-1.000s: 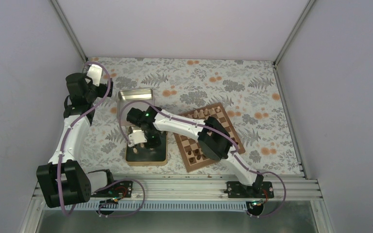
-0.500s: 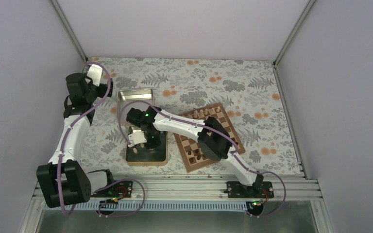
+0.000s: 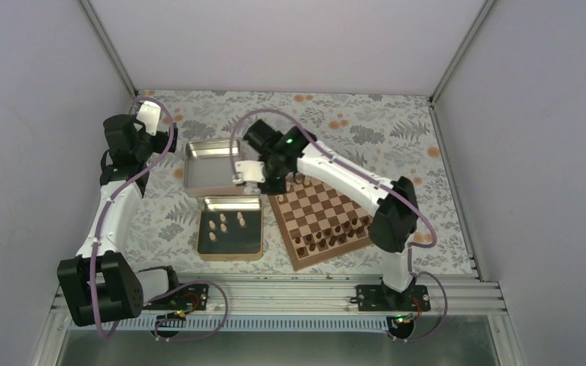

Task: Set up the chess pieces on the board
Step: Place the chess piece on the chessboard.

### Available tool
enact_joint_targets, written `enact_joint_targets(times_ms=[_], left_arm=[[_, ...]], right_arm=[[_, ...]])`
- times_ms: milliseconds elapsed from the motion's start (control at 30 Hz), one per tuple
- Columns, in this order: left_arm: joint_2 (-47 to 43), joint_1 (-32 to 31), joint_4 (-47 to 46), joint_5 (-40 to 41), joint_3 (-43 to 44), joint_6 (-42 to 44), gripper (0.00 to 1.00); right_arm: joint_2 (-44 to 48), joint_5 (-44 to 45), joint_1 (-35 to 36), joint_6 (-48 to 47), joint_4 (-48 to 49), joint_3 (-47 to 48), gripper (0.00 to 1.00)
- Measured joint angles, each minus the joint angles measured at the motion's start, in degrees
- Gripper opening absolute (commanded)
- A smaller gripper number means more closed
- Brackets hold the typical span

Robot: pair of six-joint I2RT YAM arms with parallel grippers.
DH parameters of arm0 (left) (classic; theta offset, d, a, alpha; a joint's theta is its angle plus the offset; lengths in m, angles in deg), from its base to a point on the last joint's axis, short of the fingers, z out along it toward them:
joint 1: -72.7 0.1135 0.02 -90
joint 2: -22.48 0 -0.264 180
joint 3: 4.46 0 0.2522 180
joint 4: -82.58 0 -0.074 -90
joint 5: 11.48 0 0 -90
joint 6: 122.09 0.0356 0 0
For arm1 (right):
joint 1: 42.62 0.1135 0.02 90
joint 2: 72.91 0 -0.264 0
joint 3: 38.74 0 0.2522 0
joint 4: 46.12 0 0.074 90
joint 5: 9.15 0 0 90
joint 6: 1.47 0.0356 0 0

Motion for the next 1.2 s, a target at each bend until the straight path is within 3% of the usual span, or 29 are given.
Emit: enact_joint_targets(times_ms=[233,500,1200], left_arm=[[0.0,0.0,0.0,0.0,0.0,0.0,1.00],[0.0,0.0,0.0,0.0,0.0,0.0,1.00],[0.0,0.0,0.0,0.0,0.0,0.0,1.00]], right_arm=[[5.2,0.2,-10.6,0.3,1.0,-12.3,0.05],[5.6,-0.2,-13.2,0.3,3.0,-20.9,0.05],[-0.6,-0.9,-13.4,0.7,6.7,-17.0,0.05]])
